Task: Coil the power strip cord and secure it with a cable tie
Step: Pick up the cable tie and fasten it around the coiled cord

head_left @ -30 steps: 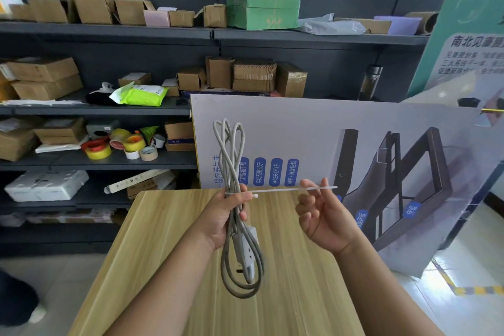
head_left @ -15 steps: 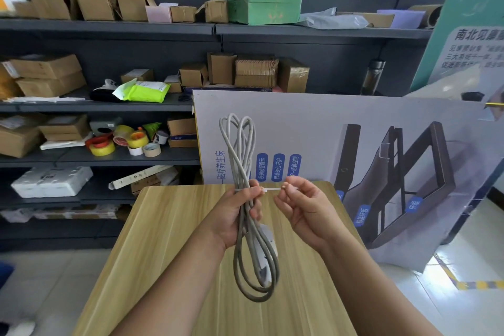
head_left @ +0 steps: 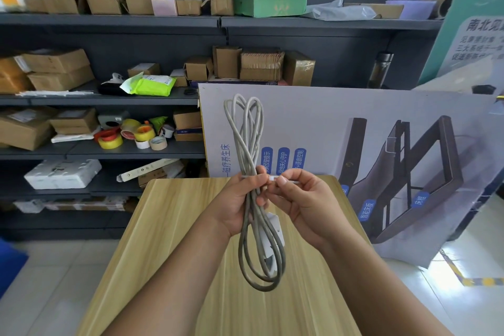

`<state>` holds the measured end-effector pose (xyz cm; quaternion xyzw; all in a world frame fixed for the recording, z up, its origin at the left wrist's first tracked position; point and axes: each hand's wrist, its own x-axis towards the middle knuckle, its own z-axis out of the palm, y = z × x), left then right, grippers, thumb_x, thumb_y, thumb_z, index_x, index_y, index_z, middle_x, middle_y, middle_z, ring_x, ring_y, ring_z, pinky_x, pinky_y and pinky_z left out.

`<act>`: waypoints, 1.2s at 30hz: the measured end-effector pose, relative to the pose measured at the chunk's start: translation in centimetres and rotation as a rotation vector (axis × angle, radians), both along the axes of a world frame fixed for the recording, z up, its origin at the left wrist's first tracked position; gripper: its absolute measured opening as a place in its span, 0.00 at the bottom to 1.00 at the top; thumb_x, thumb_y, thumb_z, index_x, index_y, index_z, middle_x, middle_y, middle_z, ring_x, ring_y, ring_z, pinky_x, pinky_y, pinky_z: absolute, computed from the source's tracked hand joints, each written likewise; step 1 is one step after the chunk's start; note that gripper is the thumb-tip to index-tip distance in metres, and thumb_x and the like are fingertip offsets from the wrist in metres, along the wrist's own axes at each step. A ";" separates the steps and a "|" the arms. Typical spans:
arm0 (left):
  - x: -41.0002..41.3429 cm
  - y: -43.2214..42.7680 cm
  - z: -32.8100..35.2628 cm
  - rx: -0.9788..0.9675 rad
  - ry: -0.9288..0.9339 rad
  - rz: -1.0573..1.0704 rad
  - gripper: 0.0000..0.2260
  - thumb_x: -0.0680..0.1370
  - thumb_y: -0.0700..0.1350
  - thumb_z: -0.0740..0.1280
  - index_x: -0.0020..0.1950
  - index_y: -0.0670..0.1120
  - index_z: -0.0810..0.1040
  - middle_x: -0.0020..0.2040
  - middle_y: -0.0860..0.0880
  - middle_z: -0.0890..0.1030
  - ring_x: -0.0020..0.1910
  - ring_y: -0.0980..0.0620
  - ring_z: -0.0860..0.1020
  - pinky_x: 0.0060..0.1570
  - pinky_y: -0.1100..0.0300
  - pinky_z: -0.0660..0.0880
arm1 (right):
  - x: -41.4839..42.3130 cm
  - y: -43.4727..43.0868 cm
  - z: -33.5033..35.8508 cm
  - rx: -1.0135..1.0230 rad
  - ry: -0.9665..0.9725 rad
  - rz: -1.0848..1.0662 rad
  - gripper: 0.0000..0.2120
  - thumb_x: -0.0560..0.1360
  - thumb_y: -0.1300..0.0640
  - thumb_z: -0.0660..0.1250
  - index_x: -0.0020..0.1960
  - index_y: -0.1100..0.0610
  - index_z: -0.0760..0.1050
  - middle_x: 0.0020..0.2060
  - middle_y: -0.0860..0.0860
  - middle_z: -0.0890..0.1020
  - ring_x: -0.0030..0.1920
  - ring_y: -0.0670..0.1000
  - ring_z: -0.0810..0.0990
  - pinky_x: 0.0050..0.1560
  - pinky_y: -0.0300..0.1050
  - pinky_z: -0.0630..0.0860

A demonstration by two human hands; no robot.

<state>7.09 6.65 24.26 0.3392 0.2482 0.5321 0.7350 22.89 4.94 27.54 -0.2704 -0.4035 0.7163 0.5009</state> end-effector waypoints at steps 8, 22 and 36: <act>0.3 -1.4 0.2 0.028 0.037 -0.005 0.18 0.61 0.45 0.82 0.45 0.46 0.78 0.33 0.47 0.79 0.24 0.55 0.74 0.29 0.62 0.71 | 0.4 -1.1 0.1 -0.004 0.016 0.018 0.05 0.69 0.64 0.69 0.43 0.63 0.74 0.35 0.61 0.83 0.36 0.55 0.85 0.40 0.44 0.82; 0.9 -2.1 0.0 0.018 0.222 0.101 0.12 0.66 0.41 0.76 0.45 0.44 0.77 0.32 0.46 0.75 0.26 0.53 0.72 0.27 0.62 0.71 | 0.8 -1.6 0.1 0.034 -0.083 0.061 0.04 0.77 0.63 0.64 0.48 0.64 0.75 0.43 0.60 0.84 0.45 0.59 0.82 0.56 0.54 0.79; 1.2 -2.6 0.0 0.000 0.180 0.182 0.11 0.67 0.39 0.75 0.45 0.45 0.76 0.31 0.46 0.76 0.26 0.53 0.74 0.27 0.63 0.74 | 0.3 -2.2 -0.7 -0.085 0.053 -0.025 0.19 0.74 0.63 0.67 0.65 0.61 0.75 0.42 0.61 0.81 0.40 0.54 0.82 0.47 0.47 0.82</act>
